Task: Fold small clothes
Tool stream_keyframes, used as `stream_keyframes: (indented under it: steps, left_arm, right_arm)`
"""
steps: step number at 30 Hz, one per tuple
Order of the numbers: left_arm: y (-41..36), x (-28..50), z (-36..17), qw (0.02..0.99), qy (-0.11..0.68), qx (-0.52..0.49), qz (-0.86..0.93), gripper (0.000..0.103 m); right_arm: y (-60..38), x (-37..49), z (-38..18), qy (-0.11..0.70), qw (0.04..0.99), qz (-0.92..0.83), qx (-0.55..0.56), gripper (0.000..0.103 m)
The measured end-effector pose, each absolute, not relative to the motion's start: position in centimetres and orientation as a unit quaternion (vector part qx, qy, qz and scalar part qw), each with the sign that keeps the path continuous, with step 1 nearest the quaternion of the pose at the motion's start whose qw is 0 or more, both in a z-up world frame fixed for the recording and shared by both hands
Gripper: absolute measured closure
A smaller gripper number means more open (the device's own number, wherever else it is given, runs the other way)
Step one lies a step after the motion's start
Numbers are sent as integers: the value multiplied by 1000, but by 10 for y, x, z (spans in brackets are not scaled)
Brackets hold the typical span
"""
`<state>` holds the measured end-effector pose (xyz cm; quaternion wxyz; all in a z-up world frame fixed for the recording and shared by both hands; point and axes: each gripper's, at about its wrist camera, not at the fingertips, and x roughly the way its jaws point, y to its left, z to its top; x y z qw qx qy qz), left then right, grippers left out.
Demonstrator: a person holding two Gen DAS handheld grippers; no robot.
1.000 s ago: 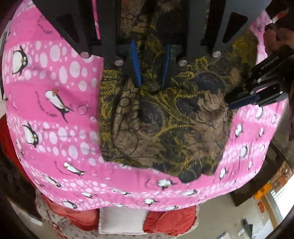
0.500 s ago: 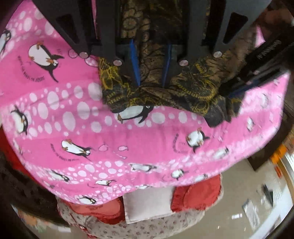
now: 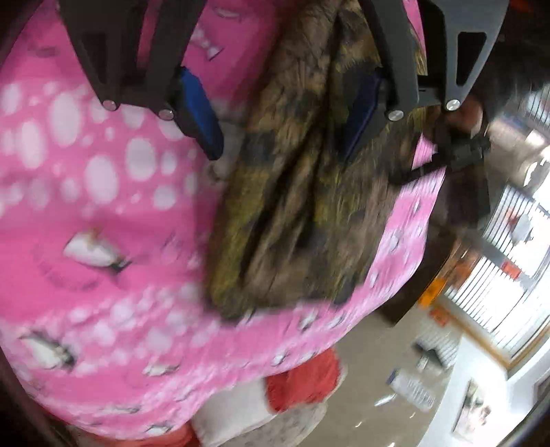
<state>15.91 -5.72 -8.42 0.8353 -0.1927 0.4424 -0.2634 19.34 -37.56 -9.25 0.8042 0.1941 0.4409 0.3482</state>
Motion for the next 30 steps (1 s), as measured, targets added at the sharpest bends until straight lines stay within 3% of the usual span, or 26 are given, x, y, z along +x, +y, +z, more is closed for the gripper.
stream_keyframes:
  steps: [4,8,9,11,14,17,23,30]
  left_arm:
    - [-57,167,-86,830,440,-213,-269,41]
    - [-52,168,-86,837,424,-231,-258,44]
    - [-51,166,-86,842,418,-230,-250,49]
    - [-48,164,-91,851,415,-228,-226,81]
    - [-45,162,-96,857,410,-238,-204,101]
    - [-53,158,-89,870,405,-211,-183,103]
    - [-46,146,-69,882,384,-201,-183,103]
    - [43,140,-62,888,381,-205,-155,103]
  right_arm:
    - [-371,219,-98,422,776,401,244,32]
    - [-350,249,-103,426,771,415,228,55]
    - [-348,253,-103,425,770,418,228,56]
    - [-349,250,-104,417,775,418,227,58]
    - [-355,245,-106,413,780,409,231,59]
    - [-355,243,-105,418,783,403,222,60]
    - [-347,229,-89,442,787,369,222,73]
    - [-286,227,-89,462,757,380,262,75]
